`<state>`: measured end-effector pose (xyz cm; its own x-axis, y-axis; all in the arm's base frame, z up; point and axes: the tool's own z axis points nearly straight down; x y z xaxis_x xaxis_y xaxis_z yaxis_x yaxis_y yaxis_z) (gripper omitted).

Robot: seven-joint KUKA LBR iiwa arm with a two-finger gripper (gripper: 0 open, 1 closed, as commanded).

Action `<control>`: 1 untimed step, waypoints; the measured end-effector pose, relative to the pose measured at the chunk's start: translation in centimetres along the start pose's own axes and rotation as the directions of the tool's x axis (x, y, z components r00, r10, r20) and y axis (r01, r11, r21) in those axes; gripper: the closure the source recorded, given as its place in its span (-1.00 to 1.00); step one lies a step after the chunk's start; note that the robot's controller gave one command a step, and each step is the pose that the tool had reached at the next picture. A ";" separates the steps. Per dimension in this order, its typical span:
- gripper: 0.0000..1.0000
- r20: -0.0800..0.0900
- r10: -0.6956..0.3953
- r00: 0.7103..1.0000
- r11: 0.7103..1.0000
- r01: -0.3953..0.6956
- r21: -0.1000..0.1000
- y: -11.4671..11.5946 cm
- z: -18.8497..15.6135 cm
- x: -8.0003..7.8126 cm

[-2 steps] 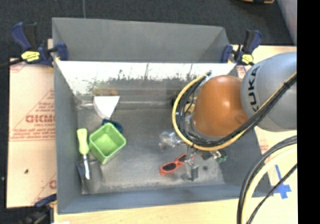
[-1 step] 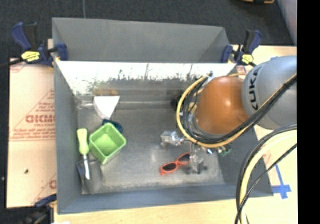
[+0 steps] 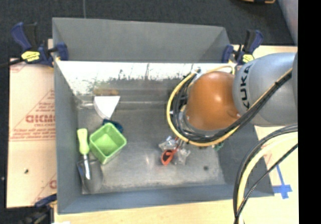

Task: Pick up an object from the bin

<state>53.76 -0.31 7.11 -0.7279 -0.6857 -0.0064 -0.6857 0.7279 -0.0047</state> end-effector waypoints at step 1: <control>1.00 0.000 0.000 1.000 1.000 0.000 0.000 0.0 0.0 0.0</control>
Offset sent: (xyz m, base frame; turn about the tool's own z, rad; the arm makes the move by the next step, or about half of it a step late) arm -0.0001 0.0001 0.0234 0.0003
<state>53.76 -0.31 7.11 -0.7281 -0.6854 -0.0064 -0.6854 0.7282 -0.0046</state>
